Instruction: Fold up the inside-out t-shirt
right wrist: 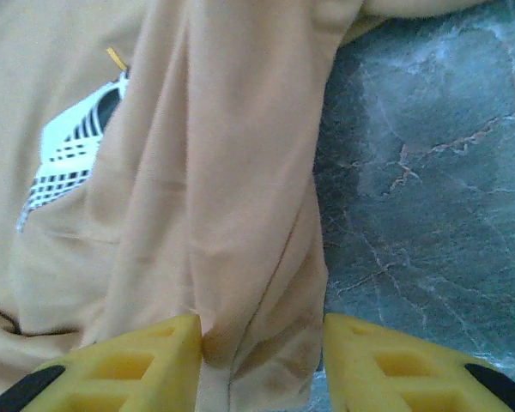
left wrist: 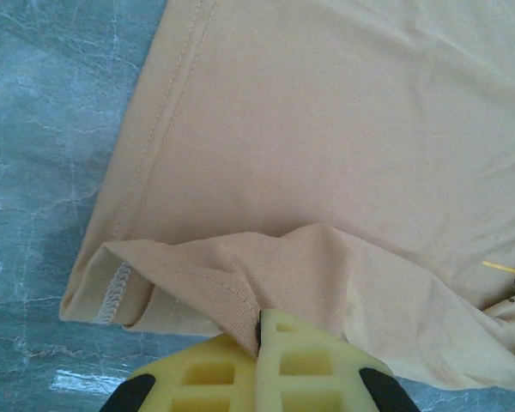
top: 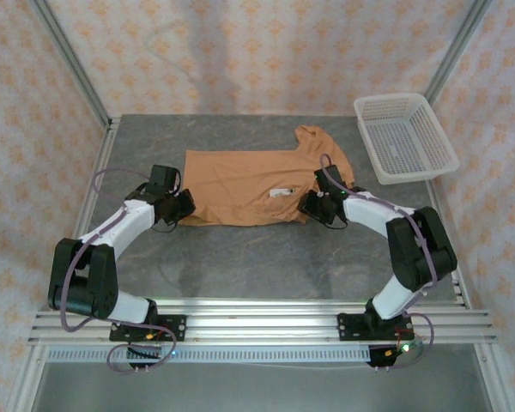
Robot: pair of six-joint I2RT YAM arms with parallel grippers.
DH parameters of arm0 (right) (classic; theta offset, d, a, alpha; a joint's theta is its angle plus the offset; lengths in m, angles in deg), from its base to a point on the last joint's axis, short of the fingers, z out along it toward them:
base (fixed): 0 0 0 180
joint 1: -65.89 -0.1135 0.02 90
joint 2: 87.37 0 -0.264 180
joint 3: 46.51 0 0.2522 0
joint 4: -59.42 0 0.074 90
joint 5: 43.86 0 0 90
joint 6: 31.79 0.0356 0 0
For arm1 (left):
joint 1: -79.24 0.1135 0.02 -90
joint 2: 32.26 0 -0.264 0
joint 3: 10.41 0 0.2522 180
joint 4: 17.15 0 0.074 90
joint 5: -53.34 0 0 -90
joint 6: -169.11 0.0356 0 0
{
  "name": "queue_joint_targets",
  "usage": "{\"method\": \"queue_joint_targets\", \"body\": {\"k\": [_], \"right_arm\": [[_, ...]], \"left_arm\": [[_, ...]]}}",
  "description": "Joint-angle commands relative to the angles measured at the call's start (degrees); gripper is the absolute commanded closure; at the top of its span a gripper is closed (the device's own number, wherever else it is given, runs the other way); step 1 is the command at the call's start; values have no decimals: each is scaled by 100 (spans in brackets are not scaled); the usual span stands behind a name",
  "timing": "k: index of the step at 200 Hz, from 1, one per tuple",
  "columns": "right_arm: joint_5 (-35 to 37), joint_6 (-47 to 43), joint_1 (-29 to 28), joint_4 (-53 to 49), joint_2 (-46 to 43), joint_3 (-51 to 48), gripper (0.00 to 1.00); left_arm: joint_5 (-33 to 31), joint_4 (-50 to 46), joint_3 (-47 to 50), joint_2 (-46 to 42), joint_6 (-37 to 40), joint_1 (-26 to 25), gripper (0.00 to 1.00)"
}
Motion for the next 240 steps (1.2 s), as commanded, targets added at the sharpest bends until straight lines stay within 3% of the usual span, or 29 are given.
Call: {"method": "queue_joint_targets", "body": {"k": [1,29,59,111,132,150,176,205,210,225,240], "right_arm": [[17,-27,-19,253,166,-90,58],[24,-2,-12,599,373,-60,64],[80,-60,-13,157,274,191,100],[236,-737,-21,-3205,-1677,391,100],[371,-845,-20,-3940,-2271,596,100],[351,-884,-19,-4132,-2275,1011,100],[420,-1091,-24,-4105,-1322,2038,100],[380,-1409,-8,-4230,890,4154,95],[356,-1449,-10,-4370,1321,4687,89],[378,-1609,4,-4983,2775,6522,57],[723,-1684,35,-5867,3818,8282,47]], "left_arm": [[-76,7,44,-54,-11,-37,100],[-77,7,40,-37,-13,-43,100],[-81,-162,-27,-172,21,-62,100],[-242,-849,166,-1307,50,-610,100],[-205,-981,325,-1676,-22,-809,100],[-204,-1012,376,-1805,-25,-860,100],[-371,-1006,188,-1507,138,-855,100],[-599,-872,-280,-678,424,-808,100],[-588,-849,-385,-502,444,-795,100],[-556,-778,-644,-21,497,-760,100],[-475,-783,-880,299,548,-720,100]]}}
